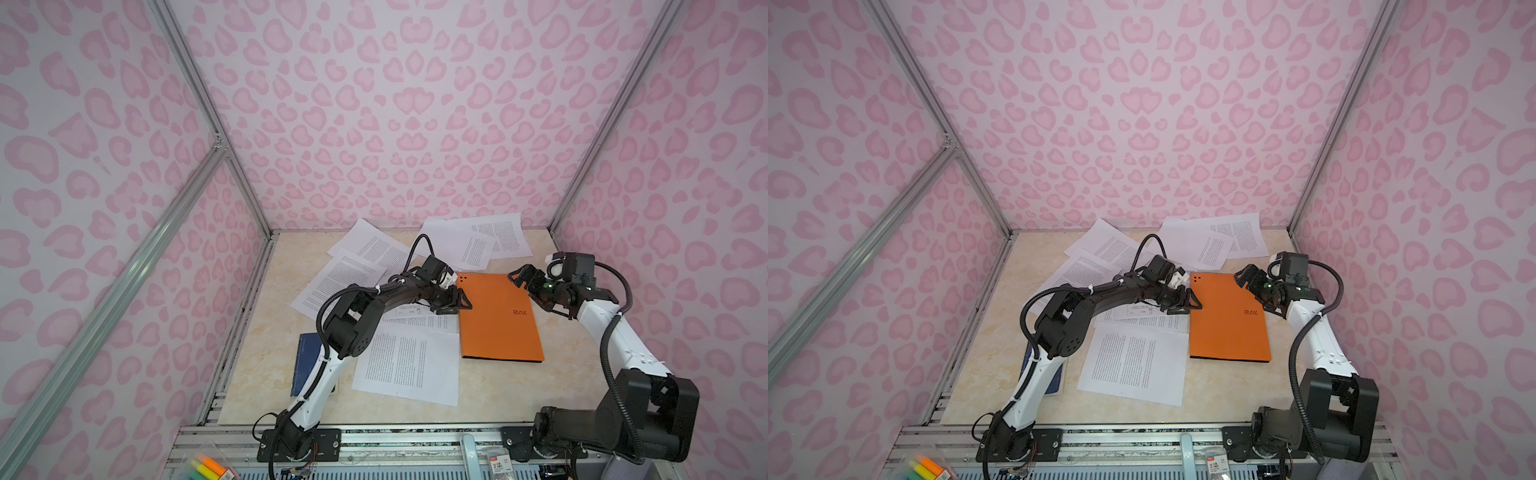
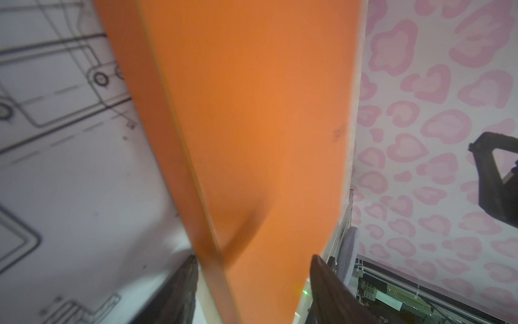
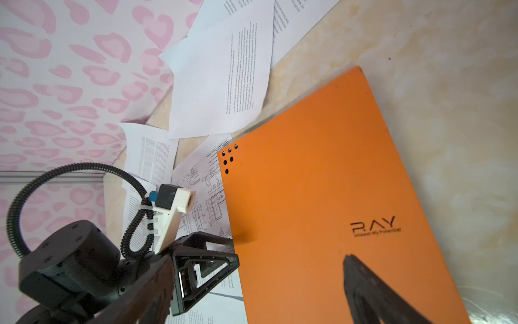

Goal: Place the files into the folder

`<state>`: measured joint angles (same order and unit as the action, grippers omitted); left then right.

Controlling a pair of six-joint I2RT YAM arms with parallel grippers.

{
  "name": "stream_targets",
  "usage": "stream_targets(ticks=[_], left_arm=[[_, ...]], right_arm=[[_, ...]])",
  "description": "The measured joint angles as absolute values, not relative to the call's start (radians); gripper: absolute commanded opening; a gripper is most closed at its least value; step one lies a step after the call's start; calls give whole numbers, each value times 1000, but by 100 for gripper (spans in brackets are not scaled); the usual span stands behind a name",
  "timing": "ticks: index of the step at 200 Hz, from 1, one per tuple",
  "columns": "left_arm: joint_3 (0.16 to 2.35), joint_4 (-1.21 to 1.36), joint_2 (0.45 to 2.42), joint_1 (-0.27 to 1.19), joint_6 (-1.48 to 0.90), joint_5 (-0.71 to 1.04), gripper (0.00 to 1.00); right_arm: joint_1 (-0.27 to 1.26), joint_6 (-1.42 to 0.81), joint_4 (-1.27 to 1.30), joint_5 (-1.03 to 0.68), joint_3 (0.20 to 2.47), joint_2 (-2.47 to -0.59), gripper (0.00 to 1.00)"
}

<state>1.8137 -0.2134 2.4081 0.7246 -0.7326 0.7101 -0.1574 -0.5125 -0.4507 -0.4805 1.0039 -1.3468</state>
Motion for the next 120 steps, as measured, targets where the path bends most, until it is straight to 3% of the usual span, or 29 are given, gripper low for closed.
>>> stream_targets(ticks=[60, 120], left_arm=[[1808, -200, 2408, 721, -733, 718, 67], [1808, -186, 2418, 717, -743, 738, 66]], right_arm=[[-209, -466, -427, -345, 939, -1465, 98], [-288, -435, -269, -377, 893, -1662, 97]])
